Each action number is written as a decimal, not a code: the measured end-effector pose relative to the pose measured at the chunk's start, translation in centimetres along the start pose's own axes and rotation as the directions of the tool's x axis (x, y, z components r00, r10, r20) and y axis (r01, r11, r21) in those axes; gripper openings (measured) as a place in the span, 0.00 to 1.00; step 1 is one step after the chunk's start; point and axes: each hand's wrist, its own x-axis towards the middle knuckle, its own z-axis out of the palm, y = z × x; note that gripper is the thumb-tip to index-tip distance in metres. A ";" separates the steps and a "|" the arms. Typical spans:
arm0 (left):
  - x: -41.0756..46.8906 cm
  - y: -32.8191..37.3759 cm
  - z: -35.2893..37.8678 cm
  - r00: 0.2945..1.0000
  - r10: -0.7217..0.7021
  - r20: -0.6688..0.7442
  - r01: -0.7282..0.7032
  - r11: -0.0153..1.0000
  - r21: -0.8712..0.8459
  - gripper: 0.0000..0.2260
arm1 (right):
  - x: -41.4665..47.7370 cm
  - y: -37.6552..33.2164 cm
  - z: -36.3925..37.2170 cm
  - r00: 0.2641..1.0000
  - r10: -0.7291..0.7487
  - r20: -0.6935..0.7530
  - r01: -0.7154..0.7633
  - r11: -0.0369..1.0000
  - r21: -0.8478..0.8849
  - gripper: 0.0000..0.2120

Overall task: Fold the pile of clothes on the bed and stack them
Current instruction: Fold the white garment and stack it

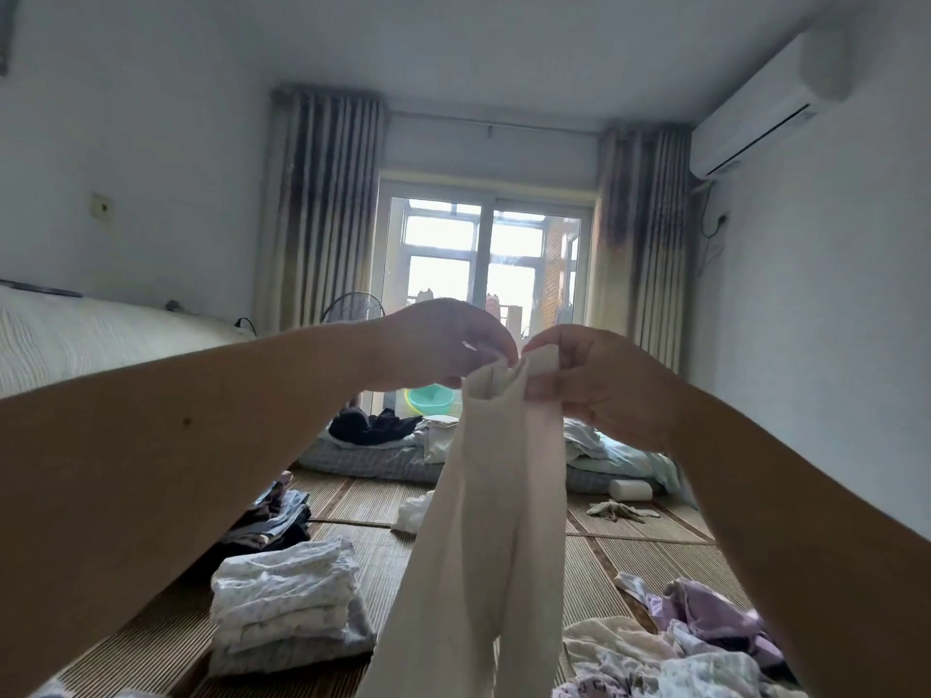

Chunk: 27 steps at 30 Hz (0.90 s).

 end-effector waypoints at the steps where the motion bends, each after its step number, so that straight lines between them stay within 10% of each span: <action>1: 0.1 -0.1 0.2 1.000 0.000 0.003 0.000 1.000 0.009 0.11 | -0.1 0.2 0.1 1.000 -0.015 0.014 0.015 0.999 0.039 0.10; 9: 0.3 -1.4 1.9 0.969 -0.107 0.223 0.228 0.733 -0.641 0.16 | -1.0 1.6 0.4 0.997 -0.013 -0.070 0.015 1.000 0.026 0.07; 16: -1.2 -2.5 4.0 0.912 -0.180 0.368 0.252 0.955 -0.156 0.12 | -0.9 1.4 -1.0 0.948 -0.010 -0.318 -0.039 0.988 -0.148 0.03; 22: -1.5 -4.0 5.4 0.896 -0.355 0.267 0.426 0.856 -0.293 0.05 | -1.1 1.5 -2.7 0.915 0.058 -0.400 -0.146 0.970 -0.193 0.07; 27: -0.2 -4.3 6.0 0.779 -0.600 0.181 0.612 0.667 -0.425 0.13 | -1.0 4.0 -1.3 0.753 -0.004 -0.658 -0.423 0.763 -0.489 0.06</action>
